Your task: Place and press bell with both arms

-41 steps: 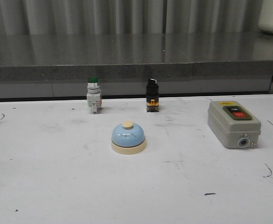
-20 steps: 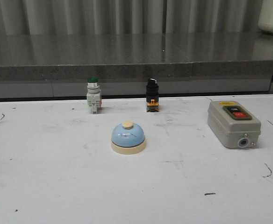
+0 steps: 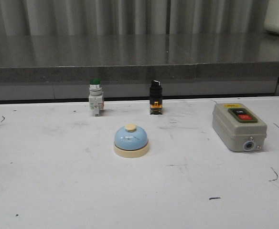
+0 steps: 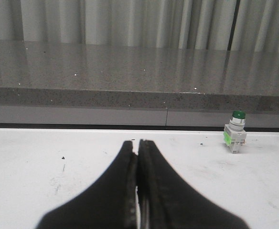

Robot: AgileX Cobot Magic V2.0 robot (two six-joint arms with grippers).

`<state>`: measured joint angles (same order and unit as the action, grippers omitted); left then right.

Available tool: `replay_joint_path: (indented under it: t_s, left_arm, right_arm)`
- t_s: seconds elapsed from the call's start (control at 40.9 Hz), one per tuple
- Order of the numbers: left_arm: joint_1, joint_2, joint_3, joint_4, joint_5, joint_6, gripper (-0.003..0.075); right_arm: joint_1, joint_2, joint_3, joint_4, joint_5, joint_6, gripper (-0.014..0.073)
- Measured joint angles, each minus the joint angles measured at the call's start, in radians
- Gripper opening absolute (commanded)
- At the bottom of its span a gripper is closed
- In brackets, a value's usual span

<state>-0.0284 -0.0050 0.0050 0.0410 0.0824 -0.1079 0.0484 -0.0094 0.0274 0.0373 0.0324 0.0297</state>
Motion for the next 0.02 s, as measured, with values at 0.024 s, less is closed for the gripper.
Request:
replay_joint_path:
  t_s: [0.024]
  left_arm:
    - [0.000, 0.000, 0.000, 0.000, 0.000, 0.000, -0.0020]
  right_arm:
    - [0.000, 0.000, 0.000, 0.000, 0.000, 0.002, -0.0069]
